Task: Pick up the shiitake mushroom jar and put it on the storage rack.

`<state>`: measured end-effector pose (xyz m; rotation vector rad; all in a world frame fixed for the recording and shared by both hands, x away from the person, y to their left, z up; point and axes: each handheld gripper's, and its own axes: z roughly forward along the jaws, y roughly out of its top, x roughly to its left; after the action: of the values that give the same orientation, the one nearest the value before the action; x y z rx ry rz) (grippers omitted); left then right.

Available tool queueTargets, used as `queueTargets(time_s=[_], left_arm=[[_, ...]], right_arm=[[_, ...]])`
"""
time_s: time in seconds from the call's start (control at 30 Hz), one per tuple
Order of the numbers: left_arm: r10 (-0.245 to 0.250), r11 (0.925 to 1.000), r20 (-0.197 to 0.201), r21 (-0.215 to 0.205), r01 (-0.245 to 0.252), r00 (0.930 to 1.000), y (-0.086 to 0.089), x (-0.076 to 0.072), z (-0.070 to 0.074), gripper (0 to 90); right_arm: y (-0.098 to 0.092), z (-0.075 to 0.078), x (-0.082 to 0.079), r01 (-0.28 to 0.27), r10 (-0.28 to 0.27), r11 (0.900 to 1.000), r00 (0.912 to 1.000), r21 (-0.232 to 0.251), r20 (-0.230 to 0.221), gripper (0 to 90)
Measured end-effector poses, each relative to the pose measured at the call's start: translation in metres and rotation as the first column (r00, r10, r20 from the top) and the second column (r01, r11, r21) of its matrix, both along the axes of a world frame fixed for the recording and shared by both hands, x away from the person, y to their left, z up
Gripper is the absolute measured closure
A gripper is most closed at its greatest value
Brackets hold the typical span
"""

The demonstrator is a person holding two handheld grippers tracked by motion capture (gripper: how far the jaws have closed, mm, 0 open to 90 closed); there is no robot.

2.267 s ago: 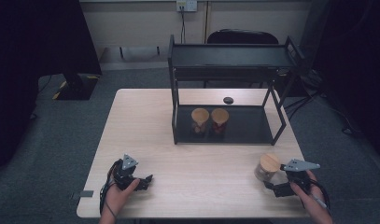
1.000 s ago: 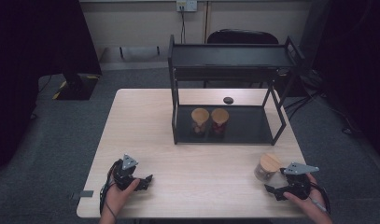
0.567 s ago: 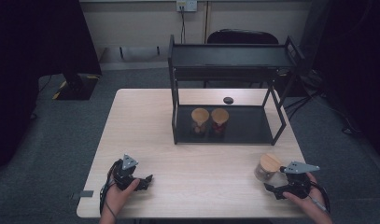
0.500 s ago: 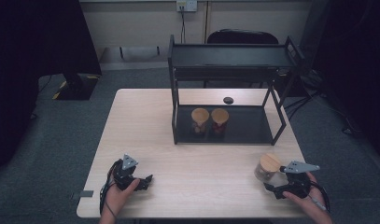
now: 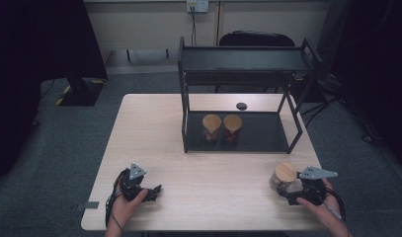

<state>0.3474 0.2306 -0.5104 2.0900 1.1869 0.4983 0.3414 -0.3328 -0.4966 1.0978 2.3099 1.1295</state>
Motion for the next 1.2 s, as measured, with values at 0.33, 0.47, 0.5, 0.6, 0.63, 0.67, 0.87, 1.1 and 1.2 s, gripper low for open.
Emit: queueTargets(time_s=[0.33,0.47,0.5,0.6,0.63,0.67,0.87,1.1,1.2], left_arm=[[0.0,1.0,0.0,0.0,0.0,1.0,0.0,0.0,0.0,0.2],[0.0,1.0,0.0,0.0,0.0,1.0,0.0,0.0,0.0,0.2],[0.0,1.0,0.0,0.0,0.0,1.0,0.0,0.0,0.0,0.2],[0.0,1.0,0.0,0.0,0.0,1.0,0.0,0.0,0.0,0.2],[0.0,1.0,0.0,0.0,0.0,1.0,0.0,0.0,0.0,0.2],[0.0,1.0,0.0,0.0,0.0,1.0,0.0,0.0,0.0,0.2],[0.0,1.0,0.0,0.0,0.0,1.0,0.0,0.0,0.0,0.2],[0.0,1.0,0.0,0.0,0.0,1.0,0.0,0.0,0.0,0.2],[0.0,1.0,0.0,0.0,0.0,1.0,0.0,0.0,0.0,0.2]], right_arm=[[0.002,-0.002,0.003,0.008,-0.008,1.0,0.9999,0.021,0.009,14.5],[0.002,-0.003,0.004,0.013,-0.013,0.999,0.9999,0.037,0.002,15.1],[0.002,-0.003,0.004,0.011,-0.011,0.999,0.9999,0.038,0.0,15.7],[0.004,-0.003,0.005,0.002,-0.003,0.999,1.0,0.033,0.008,18.8],[0.005,-0.003,0.005,0.002,-0.002,1.0,0.9999,0.031,0.011,19.4],[0.006,-0.004,0.005,0.001,-0.001,1.0,0.9999,0.028,0.011,20.8],[0.008,-0.005,0.006,-0.001,0.001,0.999,0.9999,0.037,0.012,24.3],[0.011,-0.005,0.006,-0.001,0.0,1.0,0.9995,0.018,0.031,25.2],[0.012,-0.004,0.004,0.001,-0.001,1.0,0.9991,0.003,0.043,25.5]])
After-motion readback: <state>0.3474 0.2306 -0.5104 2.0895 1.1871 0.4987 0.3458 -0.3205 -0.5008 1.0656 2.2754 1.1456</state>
